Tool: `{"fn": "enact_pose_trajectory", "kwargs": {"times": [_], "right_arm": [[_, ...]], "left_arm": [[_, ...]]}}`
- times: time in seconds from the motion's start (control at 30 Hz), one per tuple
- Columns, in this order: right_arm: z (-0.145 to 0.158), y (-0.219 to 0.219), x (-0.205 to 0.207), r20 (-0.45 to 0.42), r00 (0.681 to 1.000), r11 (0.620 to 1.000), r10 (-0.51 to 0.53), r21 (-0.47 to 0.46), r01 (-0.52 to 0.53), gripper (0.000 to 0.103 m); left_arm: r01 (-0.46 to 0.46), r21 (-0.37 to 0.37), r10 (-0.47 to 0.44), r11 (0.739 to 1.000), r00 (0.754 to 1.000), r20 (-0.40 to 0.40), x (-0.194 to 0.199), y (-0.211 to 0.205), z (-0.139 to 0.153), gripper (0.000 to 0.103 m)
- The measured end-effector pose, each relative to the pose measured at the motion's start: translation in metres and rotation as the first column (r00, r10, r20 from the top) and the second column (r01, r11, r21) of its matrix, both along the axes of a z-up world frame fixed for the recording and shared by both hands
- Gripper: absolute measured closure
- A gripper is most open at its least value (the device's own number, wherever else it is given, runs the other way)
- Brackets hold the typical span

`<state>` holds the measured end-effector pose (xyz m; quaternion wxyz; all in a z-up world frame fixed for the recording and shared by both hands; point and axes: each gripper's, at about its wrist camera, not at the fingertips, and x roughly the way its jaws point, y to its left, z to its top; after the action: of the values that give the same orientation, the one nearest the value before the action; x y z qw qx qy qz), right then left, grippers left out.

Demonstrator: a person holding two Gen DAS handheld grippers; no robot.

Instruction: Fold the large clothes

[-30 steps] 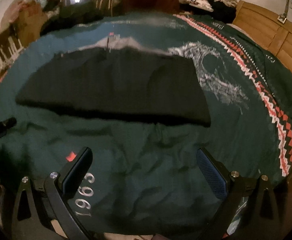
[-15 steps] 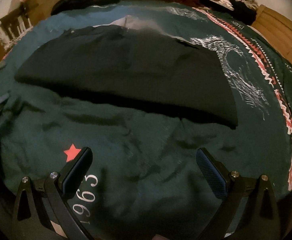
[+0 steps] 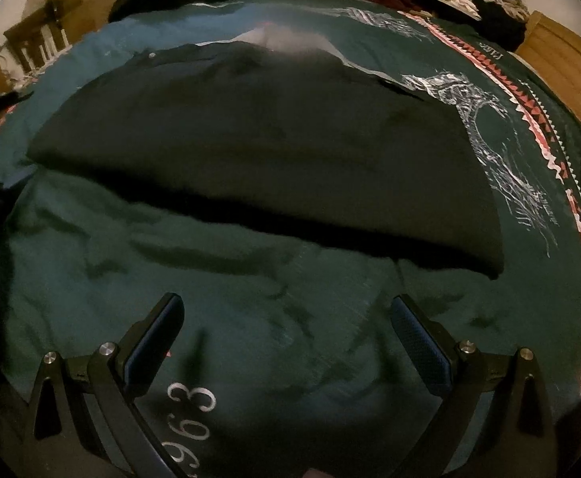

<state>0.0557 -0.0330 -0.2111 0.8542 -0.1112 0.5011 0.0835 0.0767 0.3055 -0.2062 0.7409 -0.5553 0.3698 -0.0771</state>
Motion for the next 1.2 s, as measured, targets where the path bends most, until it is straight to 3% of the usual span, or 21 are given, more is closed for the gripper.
{"fn": "enact_pose_trajectory", "kwargs": {"times": [0.03, 0.13, 0.33, 0.6, 0.9, 0.97, 1.03, 1.13, 1.17, 1.2], "right_arm": [[0.000, 0.001, 0.000, 0.000, 1.000, 1.000, 0.003, 0.001, -0.003, 0.000], [0.000, 0.001, 0.000, 0.005, 1.000, 1.000, 0.009, 0.003, -0.009, 0.000], [-0.015, -0.001, 0.002, -0.028, 1.000, 1.000, -0.005, 0.007, 0.006, 0.000], [-0.022, -0.004, 0.001, -0.039, 0.999, 1.000, -0.007, 0.001, 0.007, 0.000], [-0.020, 0.003, 0.001, -0.021, 1.000, 1.000, 0.021, 0.008, -0.021, 0.000], [-0.020, 0.005, 0.003, -0.018, 0.999, 1.000, 0.028, 0.004, -0.027, 0.000], [-0.019, 0.008, 0.004, -0.012, 0.999, 0.999, 0.032, 0.003, -0.032, 0.000], [-0.013, 0.014, 0.006, 0.002, 0.999, 0.999, 0.041, 0.005, -0.041, 0.000], [-0.011, 0.017, 0.009, 0.008, 0.999, 0.999, 0.048, 0.008, -0.048, 0.000], [-0.008, 0.021, 0.012, 0.013, 0.998, 0.998, 0.057, 0.009, -0.058, 0.000]], "left_arm": [[0.007, -0.021, -0.006, 1.000, 1.000, 0.023, -0.004, 0.000, 0.006, 0.006], [0.035, 0.006, -0.035, 0.999, 0.998, 0.049, -0.009, -0.004, 0.020, 0.006], [0.007, -0.030, -0.008, 1.000, 0.999, -0.039, 0.001, 0.000, -0.015, 0.007], [0.033, 0.018, -0.033, 0.999, 0.999, -0.018, 0.011, -0.002, -0.011, 0.006], [0.053, 0.014, -0.054, 0.998, 0.998, 0.045, 0.027, -0.001, -0.010, 0.005], [0.069, 0.078, -0.073, 0.995, 0.996, 0.044, 0.031, -0.006, -0.014, 0.007], [0.082, 0.194, -0.089, 0.978, 0.996, 0.028, 0.030, -0.017, -0.013, 0.014], [0.083, 0.348, -0.099, 0.934, 0.995, 0.029, 0.026, -0.035, -0.006, 0.021], [0.067, 0.375, -0.086, 0.925, 0.996, 0.033, 0.026, -0.036, -0.004, 0.031], [0.057, 0.376, -0.080, 0.925, 0.996, 0.047, 0.025, -0.035, -0.002, 0.047]]}}
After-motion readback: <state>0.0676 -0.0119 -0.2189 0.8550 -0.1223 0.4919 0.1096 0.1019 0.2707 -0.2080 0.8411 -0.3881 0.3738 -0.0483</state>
